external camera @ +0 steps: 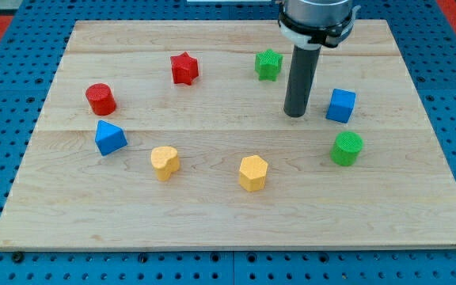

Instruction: Push the blue cube diagonally to the green star

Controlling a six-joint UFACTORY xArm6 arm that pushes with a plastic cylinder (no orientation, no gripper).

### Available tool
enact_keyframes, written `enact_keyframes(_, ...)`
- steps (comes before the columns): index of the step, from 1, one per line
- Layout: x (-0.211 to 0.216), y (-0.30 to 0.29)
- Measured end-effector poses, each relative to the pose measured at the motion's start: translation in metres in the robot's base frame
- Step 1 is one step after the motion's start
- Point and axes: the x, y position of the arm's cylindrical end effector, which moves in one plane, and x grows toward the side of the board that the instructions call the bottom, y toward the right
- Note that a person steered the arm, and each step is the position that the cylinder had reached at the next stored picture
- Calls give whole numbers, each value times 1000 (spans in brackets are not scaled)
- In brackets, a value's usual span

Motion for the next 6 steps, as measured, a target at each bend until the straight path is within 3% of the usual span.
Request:
enact_keyframes(2,19,10)
enact_keyframes(4,-10,51)
enact_keyframes(6,-35,-66)
